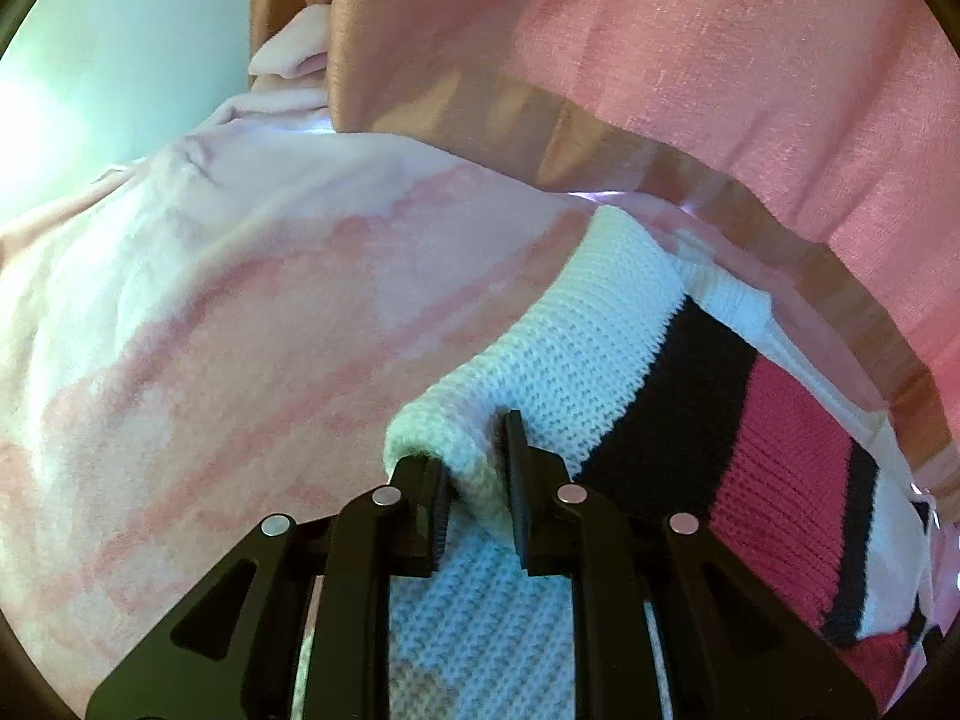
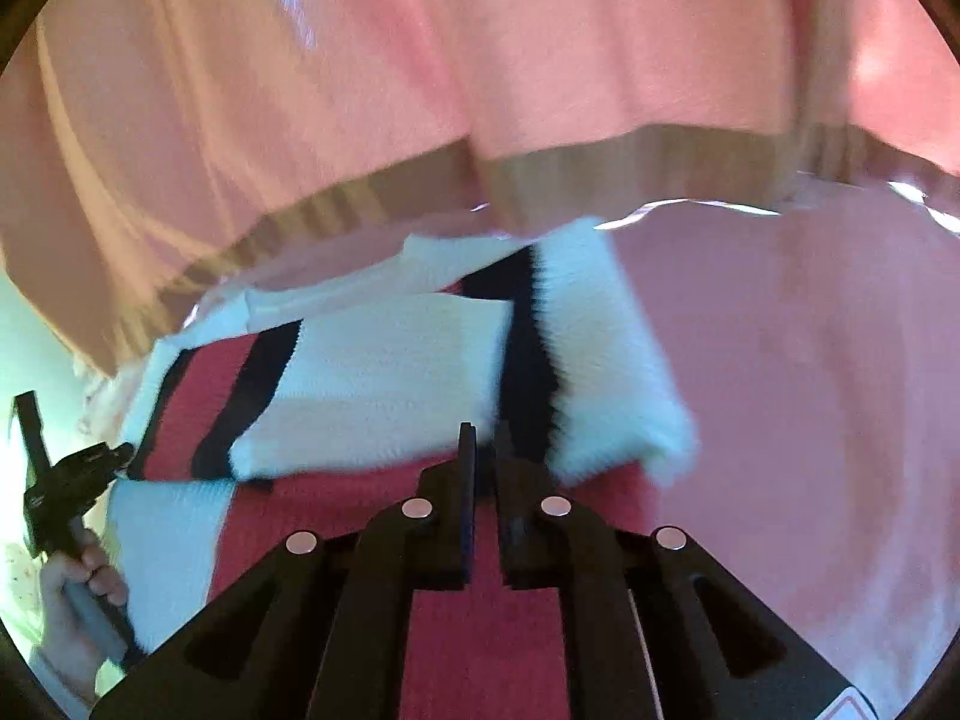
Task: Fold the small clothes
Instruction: 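Grasp the sweater hem with both tools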
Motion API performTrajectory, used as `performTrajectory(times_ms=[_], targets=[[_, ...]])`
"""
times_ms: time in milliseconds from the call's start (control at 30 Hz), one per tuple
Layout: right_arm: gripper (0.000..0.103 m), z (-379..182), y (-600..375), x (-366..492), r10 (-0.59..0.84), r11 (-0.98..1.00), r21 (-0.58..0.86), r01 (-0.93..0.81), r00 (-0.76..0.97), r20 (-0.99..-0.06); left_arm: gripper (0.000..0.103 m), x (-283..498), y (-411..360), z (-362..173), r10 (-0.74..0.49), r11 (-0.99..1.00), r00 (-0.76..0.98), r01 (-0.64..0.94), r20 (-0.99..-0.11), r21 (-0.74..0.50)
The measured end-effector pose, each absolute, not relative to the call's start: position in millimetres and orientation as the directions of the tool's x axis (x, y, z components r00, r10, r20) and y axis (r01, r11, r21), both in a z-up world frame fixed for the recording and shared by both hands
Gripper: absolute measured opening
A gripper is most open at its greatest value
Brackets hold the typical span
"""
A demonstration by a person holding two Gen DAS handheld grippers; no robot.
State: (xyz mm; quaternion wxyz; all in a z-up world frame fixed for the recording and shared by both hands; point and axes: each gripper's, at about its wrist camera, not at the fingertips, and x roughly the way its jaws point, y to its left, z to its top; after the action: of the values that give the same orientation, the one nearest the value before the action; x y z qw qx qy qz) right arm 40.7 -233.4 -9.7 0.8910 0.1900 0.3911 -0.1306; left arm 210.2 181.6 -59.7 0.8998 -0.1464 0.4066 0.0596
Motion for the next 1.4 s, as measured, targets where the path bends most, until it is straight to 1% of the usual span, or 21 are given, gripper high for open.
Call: performTrajectory(times_ms=[33, 67, 100, 133, 167, 267, 367, 433, 500, 533, 733, 833, 933, 967, 1000, 1033, 1067, 1100, 1133, 1167, 1400], targets=[[0.012, -6, -234, 26, -0.094, 0.891, 0.232, 0.39, 0.658, -0.747, 0.019, 206, 182, -57, -0.031, 0.951, 0.656, -0.213, -0.754, -0.224], [0.02, -3, -234, 4, -0.104, 0.889, 0.222, 0.401, 0.648, -0.755, 0.03, 197, 181, -52, -0.062, 0.956, 0.641, -0.183, -0.765, -0.23], [0.034, -2, -235, -15, -0.105, 0.886, 0.217, 0.409, 0.634, -0.766, 0.049, 187, 180, -48, -0.079, 0.961, 0.629, -0.157, -0.774, -0.226], [0.041, 0, -232, -33, -0.099, 0.883, 0.216, 0.416, 0.616, -0.782, 0.06, 169, 180, -43, -0.091, 0.969, 0.612, -0.128, -0.786, -0.212], [0.045, 0, -234, -59, -0.072, 0.886, 0.221, 0.407, 0.592, -0.803, 0.075, 156, 182, -40, -0.097, 0.972, 0.602, -0.112, -0.793, -0.204], [0.049, -10, -225, -109, -0.012, 0.905, 0.207, 0.371, 0.51, -0.86, 0.079, 107, 193, -36, -0.072, 0.992, 0.552, -0.045, -0.831, -0.116], [0.05, -26, -206, -147, 0.119, 0.901, 0.286, 0.327, 0.447, -0.886, 0.083, 75, 215, -37, -0.032, 0.999, 0.477, -0.018, -0.878, -0.047], [0.05, -32, -196, -163, 0.161, 0.904, 0.308, 0.296, 0.432, -0.887, 0.086, 65, 237, -35, -0.028, 0.996, 0.438, -0.06, -0.899, -0.06], [0.057, -35, -182, -176, 0.177, 0.914, 0.316, 0.255, 0.45, -0.875, 0.086, 51, 255, -29, -0.101, 0.979, 0.421, -0.12, -0.902, -0.166], [0.058, -34, -175, -181, 0.179, 0.92, 0.313, 0.238, 0.456, -0.872, 0.086, 46, 258, -28, -0.124, 0.974, 0.41, -0.125, -0.904, -0.19], [0.059, -33, -156, -182, 0.225, 0.912, 0.358, 0.201, 0.484, -0.846, 0.086, 16, 234, -43, -0.107, 0.989, 0.351, -0.06, -0.93, -0.136], [0.059, -34, -150, -176, 0.242, 0.908, 0.374, 0.187, 0.494, -0.835, 0.087, 2, 232, -65, -0.098, 0.984, 0.306, -0.111, -0.947, -0.138], [0.054, -36, -147, -169, 0.243, 0.912, 0.374, 0.169, 0.511, -0.824, 0.089, -15, 227, -74, -0.058, 0.987, 0.364, -0.117, -0.929, -0.108], [0.044, -36, -146, -168, 0.235, 0.916, 0.366, 0.164, 0.521, -0.82, 0.089, -20, 223, -77, -0.047, 0.989, 0.377, -0.11, -0.925, -0.095], [0.026, -37, -147, -167, 0.227, 0.92, 0.358, 0.162, 0.522, -0.822, 0.086, -24, 219, -79, -0.036, 0.991, 0.383, -0.105, -0.923, -0.082], [0.015, -39, -148, -165, 0.229, 0.919, 0.358, 0.162, 0.519, -0.823, 0.084, -27, 216, -81, -0.037, 0.992, 0.387, -0.098, -0.921, -0.081], [0.008, -41, -153, -165, 0.24, 0.91, 0.377, 0.174, 0.521, -0.819, 0.071, -30, 210, -81, -0.032, 0.994, 0.396, -0.083, -0.918, -0.071], [0.007, -42, -158, -165, 0.261, 0.894, 0.409, 0.182, 0.529, -0.807, 0.051, -33, 207, -80, -0.036, 0.995, 0.406, -0.067, -0.913, -0.068], [0.007, -40, -162, -166, 0.265, 0.886, 0.424, 0.191, 0.541, -0.798, 0.036, -36, 204, -78, -0.068, 0.995, 0.41, -0.044, -0.91, -0.094], [0.007, -33, -167, -168, 0.248, 0.887, 0.418, 0.194, 0.564, -0.787, 0.016, -38, 203, -77, -0.105, 0.992, 0.402, -0.027, -0.909, -0.126], [0.006, 41, -207, -208, 0.137, 0.914, 0.357, 0.192, 0.681, -0.719, 0.014, -79, 175, -30, -0.211, 0.977, 0.449, 0.075, -0.868, -0.198]])
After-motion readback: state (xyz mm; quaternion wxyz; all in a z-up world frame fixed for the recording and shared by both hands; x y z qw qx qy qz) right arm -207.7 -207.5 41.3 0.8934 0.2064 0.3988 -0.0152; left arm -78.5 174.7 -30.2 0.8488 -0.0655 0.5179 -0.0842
